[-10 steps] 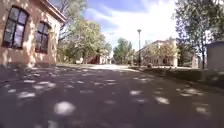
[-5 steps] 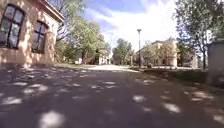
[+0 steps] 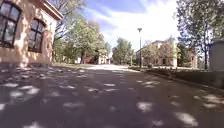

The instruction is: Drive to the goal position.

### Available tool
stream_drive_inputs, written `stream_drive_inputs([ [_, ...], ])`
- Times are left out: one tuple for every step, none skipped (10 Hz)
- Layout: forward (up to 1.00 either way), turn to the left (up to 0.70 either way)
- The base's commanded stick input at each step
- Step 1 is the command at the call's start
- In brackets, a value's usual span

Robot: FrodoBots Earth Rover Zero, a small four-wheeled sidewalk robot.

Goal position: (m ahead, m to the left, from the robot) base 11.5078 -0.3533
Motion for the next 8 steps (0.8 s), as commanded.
stream_drive_inputs([
  [0.70,0.06],
  [0.70,0.06],
  [0.70,0.06],
  [0.70,0.06],
  [0.70,0.06],
  [0.70,0.06],
  [0.70,0.06],
  [0.70,0.06],
])
